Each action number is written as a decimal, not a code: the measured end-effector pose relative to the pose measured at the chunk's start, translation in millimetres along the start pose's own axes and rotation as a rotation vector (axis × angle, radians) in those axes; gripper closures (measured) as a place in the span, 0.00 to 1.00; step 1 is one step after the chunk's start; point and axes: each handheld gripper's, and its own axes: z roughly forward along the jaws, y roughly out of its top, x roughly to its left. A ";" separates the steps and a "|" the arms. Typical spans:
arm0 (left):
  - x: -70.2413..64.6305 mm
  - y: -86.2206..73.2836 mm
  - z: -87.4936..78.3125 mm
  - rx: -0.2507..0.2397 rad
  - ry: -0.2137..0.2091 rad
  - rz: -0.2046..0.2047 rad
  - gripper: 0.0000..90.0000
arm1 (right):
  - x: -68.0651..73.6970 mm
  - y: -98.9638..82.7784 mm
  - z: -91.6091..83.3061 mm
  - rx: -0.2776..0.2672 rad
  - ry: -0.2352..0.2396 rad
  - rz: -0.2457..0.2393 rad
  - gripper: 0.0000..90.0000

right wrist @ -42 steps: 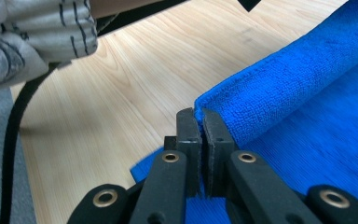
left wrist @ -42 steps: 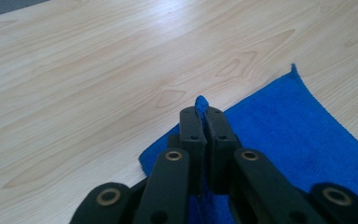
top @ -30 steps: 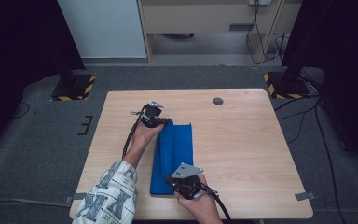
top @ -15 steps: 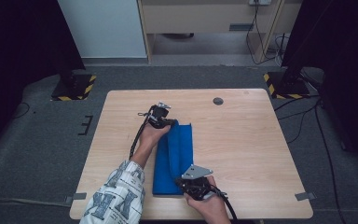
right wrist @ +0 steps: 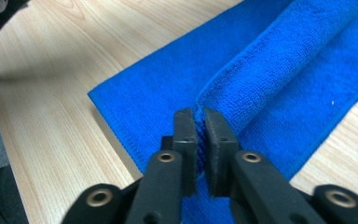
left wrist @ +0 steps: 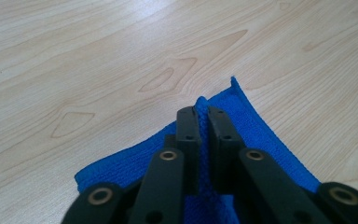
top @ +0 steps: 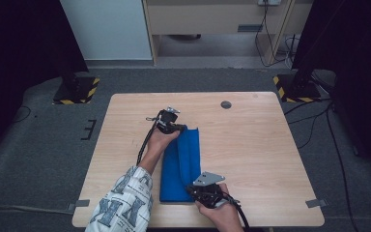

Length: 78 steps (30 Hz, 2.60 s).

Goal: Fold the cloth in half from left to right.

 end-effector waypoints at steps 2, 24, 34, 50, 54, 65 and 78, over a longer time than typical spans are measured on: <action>-0.2 -0.3 0.0 -0.003 0.000 -0.002 0.80 | -1.8 -1.5 -0.7 0.009 -0.010 0.005 0.83; -20.6 5.4 3.2 -0.062 -0.121 -0.035 0.60 | -16.1 -13.2 -8.8 0.059 -0.050 0.088 0.55; -26.1 6.0 4.7 -0.055 -0.145 -0.039 0.58 | -19.3 -18.7 -12.6 0.061 -0.057 0.134 0.48; -15.7 6.4 -22.2 -0.076 -0.027 0.050 0.49 | -36.0 10.1 -10.0 0.015 -0.099 0.089 0.42; -4.3 0.4 -28.6 -0.081 0.011 0.050 0.41 | -53.5 19.2 -0.4 -0.007 -0.112 0.098 0.37; 20.3 -18.0 -30.3 -0.049 0.044 0.016 0.26 | -93.8 43.3 21.8 -0.010 -0.159 0.115 0.29; 31.3 -25.9 -31.9 -0.075 0.040 0.009 0.16 | -121.8 71.4 46.9 0.008 -0.213 0.106 0.20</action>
